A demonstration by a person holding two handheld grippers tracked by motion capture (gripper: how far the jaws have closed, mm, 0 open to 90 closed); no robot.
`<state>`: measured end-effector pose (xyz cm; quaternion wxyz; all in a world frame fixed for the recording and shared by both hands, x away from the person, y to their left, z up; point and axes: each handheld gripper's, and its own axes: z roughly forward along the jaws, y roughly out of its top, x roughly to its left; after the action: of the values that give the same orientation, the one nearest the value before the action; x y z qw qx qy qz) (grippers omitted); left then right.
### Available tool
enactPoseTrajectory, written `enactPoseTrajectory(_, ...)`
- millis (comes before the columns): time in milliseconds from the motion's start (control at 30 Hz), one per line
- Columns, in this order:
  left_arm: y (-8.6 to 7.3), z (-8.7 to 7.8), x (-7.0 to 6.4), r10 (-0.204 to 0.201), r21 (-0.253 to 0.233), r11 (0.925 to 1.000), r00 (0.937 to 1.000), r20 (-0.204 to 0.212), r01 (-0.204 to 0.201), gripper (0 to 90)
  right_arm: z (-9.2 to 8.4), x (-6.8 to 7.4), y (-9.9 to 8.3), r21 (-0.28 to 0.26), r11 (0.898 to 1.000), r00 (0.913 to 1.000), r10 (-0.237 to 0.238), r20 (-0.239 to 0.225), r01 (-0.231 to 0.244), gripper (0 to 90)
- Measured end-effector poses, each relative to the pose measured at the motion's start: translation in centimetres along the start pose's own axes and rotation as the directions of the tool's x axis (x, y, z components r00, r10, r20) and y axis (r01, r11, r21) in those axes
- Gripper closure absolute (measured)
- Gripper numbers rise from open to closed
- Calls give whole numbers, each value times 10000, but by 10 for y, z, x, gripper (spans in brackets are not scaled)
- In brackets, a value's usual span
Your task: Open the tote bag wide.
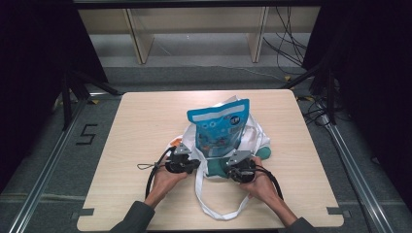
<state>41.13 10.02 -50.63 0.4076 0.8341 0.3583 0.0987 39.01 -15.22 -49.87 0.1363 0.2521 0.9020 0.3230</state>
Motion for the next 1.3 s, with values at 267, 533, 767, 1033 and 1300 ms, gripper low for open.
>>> enactPoseTrajectory(267, 18, -33, 15, -733, -1601, 9838, 9961, 486, 802, 758, -57, -30, 4, -1775, 9803, 9961, 820, -312, -863, 846)
enactPoseTrajectory(533, 9, -24, 24, -797, -814, 9937, 9965, -254, 774, 753, -61, -69, -21, -1395, 9771, 9747, 1794, 1331, -1608, 852)
enactPoseTrajectory(767, 1, -4, 23, -578, -301, 9980, 9970, -518, 562, 785, -38, -71, -23, -461, 9890, 9749, 1460, 1680, -1402, 859)
enactPoseTrajectory(1033, 3, 7, 25, -749, -312, 9969, 9929, -924, 723, 794, -19, -78, -20, -398, 9882, 9681, 1529, 1986, -1479, 864)
enactPoseTrajectory(1300, 7, 10, 33, -923, -440, 9951, 9918, -880, 887, 785, -11, -90, -15, -496, 9875, 9639, 1570, 2149, -1497, 861)
